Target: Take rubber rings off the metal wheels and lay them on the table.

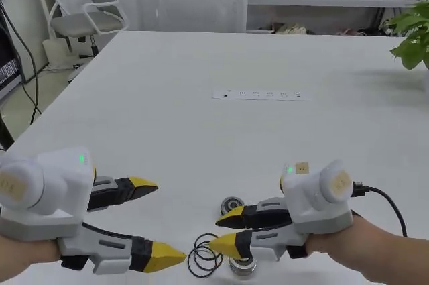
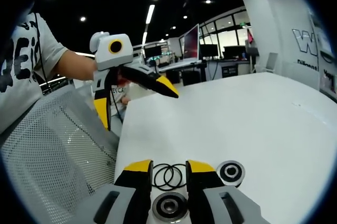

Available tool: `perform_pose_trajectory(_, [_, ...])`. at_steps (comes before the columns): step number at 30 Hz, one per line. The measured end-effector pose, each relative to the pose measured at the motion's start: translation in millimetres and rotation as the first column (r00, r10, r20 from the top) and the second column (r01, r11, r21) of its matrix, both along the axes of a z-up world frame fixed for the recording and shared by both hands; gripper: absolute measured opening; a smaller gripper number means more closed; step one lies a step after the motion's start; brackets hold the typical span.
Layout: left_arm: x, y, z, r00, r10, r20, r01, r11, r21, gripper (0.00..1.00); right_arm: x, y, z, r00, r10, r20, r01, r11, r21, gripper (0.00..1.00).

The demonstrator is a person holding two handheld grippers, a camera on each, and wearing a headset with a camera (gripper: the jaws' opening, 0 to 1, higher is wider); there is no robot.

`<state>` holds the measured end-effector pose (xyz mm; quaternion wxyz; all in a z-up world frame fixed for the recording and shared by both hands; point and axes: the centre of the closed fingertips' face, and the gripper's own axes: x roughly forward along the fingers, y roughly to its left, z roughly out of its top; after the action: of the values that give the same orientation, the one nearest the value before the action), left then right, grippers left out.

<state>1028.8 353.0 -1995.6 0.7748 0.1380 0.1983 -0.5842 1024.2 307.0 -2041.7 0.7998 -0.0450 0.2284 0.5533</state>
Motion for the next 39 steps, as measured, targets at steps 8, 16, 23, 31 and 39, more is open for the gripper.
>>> perform_pose_trajectory(8, [6.9, -1.3, 4.7, 1.0, 0.002, 0.005, -0.002, 1.0, -0.004, 0.71, 8.0, -6.1, 6.0, 0.999, -0.033, 0.004, 0.033, 0.999, 0.02, 0.25])
perform_pose_trajectory(16, [12.4, -3.9, 7.1, 1.0, 0.001, 0.01, -0.001, 1.0, -0.004, 0.7, 17.5, -15.0, 10.7, 0.997, -0.074, 0.01, 0.073, 0.997, 0.036, 0.27])
perform_pose_trajectory(23, [17.4, -9.1, 8.8, 1.0, -0.004, 0.011, 0.004, 1.0, -0.004, 0.7, 26.1, -25.3, 13.6, 0.993, -0.115, 0.011, 0.114, 0.992, 0.051, 0.29])
perform_pose_trajectory(31, [22.0, -15.5, 8.0, 1.0, -0.016, 0.009, 0.016, 1.0, 0.001, 0.7, 34.8, -37.8, 17.3, 0.987, -0.162, 0.02, 0.161, 0.985, 0.061, 0.3])
perform_pose_trajectory(39, [27.2, -21.8, 7.1, 1.0, -0.022, 0.011, 0.022, 1.0, 0.003, 0.7, 45.7, -56.2, 17.7, 0.975, -0.222, 0.026, 0.22, 0.974, 0.062, 0.31])
